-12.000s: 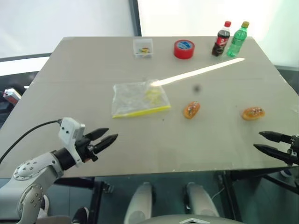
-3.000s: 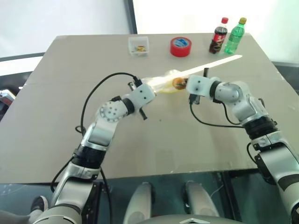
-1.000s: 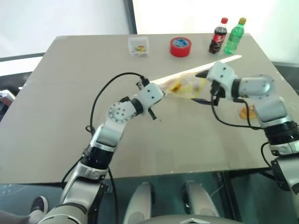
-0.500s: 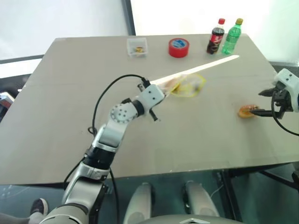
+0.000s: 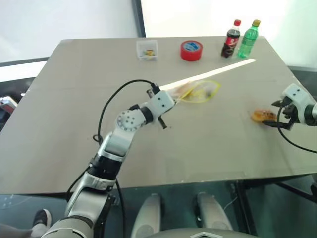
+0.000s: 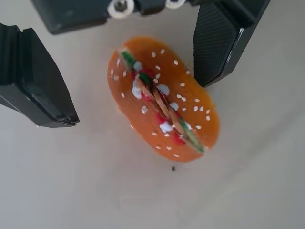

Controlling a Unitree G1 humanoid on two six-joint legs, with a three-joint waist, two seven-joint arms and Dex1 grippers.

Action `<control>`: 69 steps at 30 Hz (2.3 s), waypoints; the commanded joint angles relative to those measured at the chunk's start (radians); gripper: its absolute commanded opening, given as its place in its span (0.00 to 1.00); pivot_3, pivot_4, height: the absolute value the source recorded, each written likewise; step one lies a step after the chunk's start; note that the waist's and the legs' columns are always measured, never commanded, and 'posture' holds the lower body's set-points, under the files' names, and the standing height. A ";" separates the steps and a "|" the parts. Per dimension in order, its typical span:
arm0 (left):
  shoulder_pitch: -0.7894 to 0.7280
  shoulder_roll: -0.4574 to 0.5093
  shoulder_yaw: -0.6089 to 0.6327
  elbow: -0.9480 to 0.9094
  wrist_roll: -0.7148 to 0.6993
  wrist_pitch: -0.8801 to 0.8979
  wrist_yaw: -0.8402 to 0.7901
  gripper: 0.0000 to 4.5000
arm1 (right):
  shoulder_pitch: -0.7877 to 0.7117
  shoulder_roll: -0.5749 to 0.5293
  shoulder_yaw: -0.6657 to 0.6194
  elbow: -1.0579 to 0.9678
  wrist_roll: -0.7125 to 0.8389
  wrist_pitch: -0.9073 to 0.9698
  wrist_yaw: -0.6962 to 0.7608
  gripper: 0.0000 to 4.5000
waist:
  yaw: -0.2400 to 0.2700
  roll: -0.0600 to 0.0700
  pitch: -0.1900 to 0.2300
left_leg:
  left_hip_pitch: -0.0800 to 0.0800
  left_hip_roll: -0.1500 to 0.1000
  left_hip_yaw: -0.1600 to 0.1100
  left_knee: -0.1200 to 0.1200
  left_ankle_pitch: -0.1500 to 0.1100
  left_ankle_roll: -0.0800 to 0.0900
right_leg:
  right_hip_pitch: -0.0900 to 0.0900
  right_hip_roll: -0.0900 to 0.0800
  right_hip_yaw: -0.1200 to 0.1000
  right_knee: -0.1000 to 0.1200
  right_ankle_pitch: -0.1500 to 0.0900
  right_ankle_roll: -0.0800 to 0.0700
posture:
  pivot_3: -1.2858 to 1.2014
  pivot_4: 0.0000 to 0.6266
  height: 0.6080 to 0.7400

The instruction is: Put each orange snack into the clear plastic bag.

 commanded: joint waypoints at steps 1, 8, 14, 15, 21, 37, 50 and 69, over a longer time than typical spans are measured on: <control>-0.014 0.008 0.009 -0.009 0.002 -0.028 -0.001 0.00 | -0.042 -0.005 0.006 0.048 -0.010 -0.001 0.065 0.99 | 0.001 0.000 0.000 | 0.000 0.000 0.000 0.000 0.000 0.000 | 0.000 0.000 0.000 0.000 0.000 0.000 | 0.52 0.24 1.00; 0.004 0.013 0.015 -0.029 0.004 -0.017 0.012 0.00 | -0.097 0.018 -0.001 0.131 -0.015 0.137 0.070 0.99 | -0.001 0.000 0.000 | 0.000 0.000 0.000 0.000 0.000 0.000 | 0.000 0.000 0.000 0.000 0.000 0.000 | 0.52 0.24 1.00; 0.014 0.011 0.013 -0.039 0.004 -0.011 0.017 0.00 | -0.102 0.030 -0.024 0.120 0.013 0.186 0.111 0.69 | -0.001 0.000 0.000 | 0.000 0.000 0.000 0.000 0.000 0.000 | 0.000 0.000 0.000 0.000 0.000 0.000 | 0.52 0.24 1.00; 0.014 0.010 0.012 -0.039 0.004 -0.012 0.017 0.00 | -0.102 0.032 -0.028 0.117 0.019 0.197 0.112 0.59 | -0.001 0.000 0.000 | 0.000 0.000 0.000 0.000 0.000 0.000 | 0.000 0.000 0.000 0.000 0.000 0.000 | 0.52 0.24 1.00; 0.012 0.008 0.009 -0.031 0.004 -0.016 0.015 0.00 | -0.081 0.041 -0.070 0.070 0.072 0.251 0.129 0.02 | -0.001 0.000 0.000 | 0.000 0.000 0.000 0.000 0.000 0.000 | 0.000 0.000 0.000 0.001 0.000 0.000 | 0.52 0.24 1.00; -0.010 -0.018 -0.011 -0.014 0.008 -0.018 0.011 0.00 | 0.033 0.237 -0.052 -0.817 0.222 0.737 -0.057 0.00 | 0.011 0.001 0.000 | -0.002 -0.001 -0.004 0.002 0.000 0.000 | 0.000 -0.001 -0.003 0.001 0.000 0.000 | 0.52 0.24 1.00; -0.006 -0.052 -0.022 -0.036 0.019 -0.002 0.021 0.00 | -0.079 0.297 0.184 -0.642 -0.115 0.300 -0.324 0.00 | 0.002 0.001 0.000 | -0.002 -0.001 -0.003 0.001 0.000 0.000 | -0.001 0.000 -0.003 0.001 0.000 0.001 | 0.52 0.24 1.00; -0.025 -0.094 -0.028 -0.020 0.025 -0.008 0.026 0.00 | -0.160 0.423 0.307 -0.411 -0.391 -0.107 -0.631 0.30 | 0.001 0.001 0.000 | -0.002 -0.001 -0.003 0.001 0.000 0.000 | -0.001 0.000 -0.003 0.001 0.000 0.000 | 0.52 0.24 1.00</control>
